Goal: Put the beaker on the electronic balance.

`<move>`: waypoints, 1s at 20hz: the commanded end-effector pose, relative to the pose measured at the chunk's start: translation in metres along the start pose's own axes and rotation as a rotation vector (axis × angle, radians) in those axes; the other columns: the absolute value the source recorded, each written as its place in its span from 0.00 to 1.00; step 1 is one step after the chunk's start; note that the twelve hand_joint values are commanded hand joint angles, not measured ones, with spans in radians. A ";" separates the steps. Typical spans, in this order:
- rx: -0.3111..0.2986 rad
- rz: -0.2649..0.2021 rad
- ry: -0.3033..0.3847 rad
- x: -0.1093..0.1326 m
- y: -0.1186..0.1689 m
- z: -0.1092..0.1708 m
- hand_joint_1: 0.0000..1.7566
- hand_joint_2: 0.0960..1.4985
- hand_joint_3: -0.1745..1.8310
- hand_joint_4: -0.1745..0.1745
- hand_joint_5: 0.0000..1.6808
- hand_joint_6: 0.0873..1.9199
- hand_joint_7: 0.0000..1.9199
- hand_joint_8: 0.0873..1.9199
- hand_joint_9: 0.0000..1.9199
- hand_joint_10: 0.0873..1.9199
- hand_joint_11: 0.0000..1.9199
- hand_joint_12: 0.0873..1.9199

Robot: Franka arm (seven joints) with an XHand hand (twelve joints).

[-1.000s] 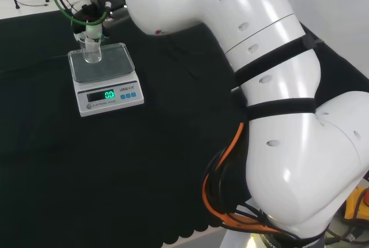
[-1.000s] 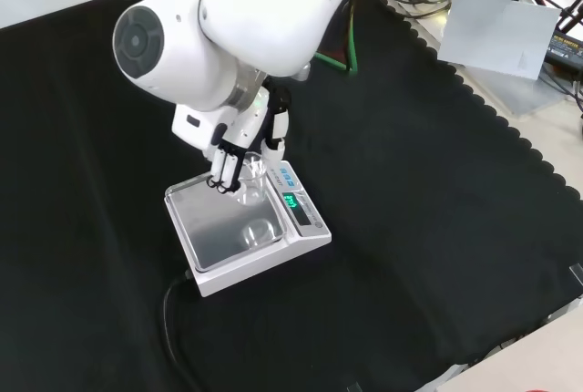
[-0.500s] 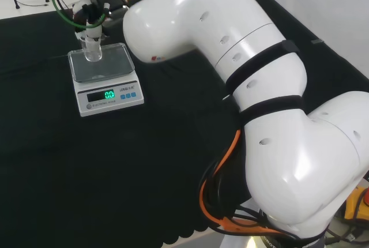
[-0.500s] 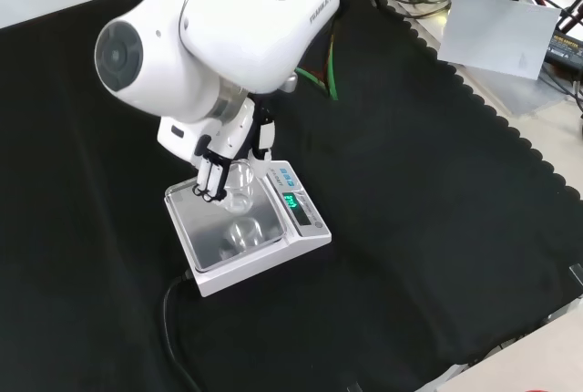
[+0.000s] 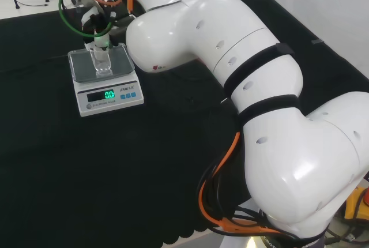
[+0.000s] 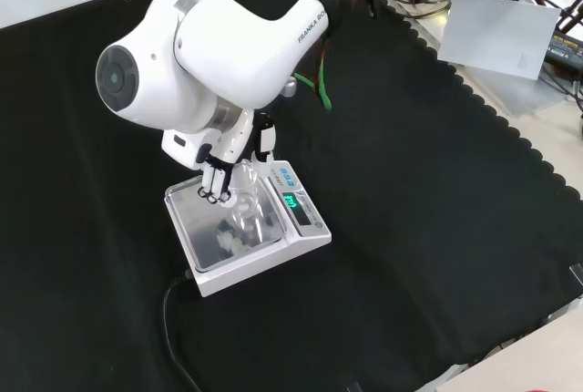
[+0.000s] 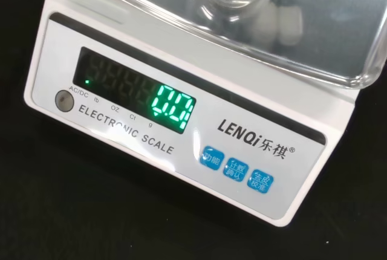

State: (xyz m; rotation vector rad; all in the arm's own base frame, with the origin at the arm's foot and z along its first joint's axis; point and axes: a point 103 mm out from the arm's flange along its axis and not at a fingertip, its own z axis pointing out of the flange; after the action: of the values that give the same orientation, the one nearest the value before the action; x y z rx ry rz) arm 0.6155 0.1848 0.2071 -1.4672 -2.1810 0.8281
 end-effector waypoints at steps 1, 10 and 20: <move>0.005 0.011 0.017 -0.005 0.002 -0.002 0.61 0.85 0.08 0.00 0.41 0.75 0.35 0.57 0.45 0.56 0.43 0.58; -0.005 0.026 0.010 -0.008 0.000 0.001 0.63 0.83 0.05 0.07 0.37 0.68 0.29 0.52 0.44 0.49 0.47 0.58; -0.017 0.029 -0.006 -0.007 -0.001 0.006 0.53 0.63 0.00 0.25 0.08 0.26 0.03 0.43 0.15 0.48 0.22 0.72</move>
State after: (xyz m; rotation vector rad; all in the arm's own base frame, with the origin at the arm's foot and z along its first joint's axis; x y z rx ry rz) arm 0.6120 0.1755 0.2013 -1.4876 -2.1547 0.8474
